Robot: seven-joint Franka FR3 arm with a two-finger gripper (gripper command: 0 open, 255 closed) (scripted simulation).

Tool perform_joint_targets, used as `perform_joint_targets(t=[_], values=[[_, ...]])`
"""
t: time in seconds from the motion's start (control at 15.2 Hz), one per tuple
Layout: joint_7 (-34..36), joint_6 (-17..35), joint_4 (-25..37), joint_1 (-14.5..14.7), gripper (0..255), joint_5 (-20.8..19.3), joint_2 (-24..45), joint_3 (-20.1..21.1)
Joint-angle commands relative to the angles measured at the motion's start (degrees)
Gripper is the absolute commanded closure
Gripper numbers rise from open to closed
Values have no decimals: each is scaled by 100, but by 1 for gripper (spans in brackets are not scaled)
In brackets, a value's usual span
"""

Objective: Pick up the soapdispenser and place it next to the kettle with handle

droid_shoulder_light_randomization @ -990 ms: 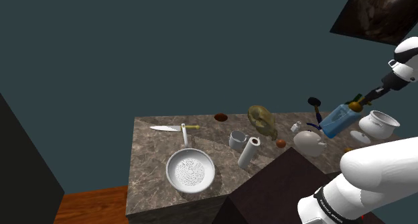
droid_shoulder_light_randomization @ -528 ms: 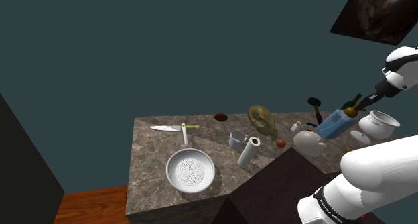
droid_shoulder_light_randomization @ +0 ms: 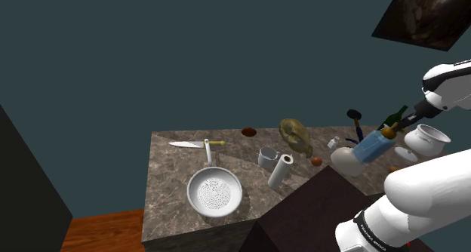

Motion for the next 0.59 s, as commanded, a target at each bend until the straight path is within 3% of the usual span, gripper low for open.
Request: perform_joint_targets(t=[0.0, 0.53], values=[[-89, 165, -73, 53, 255, 88, 107, -79], [-593, 813, -340, 351, 255, 654, 644, -439]])
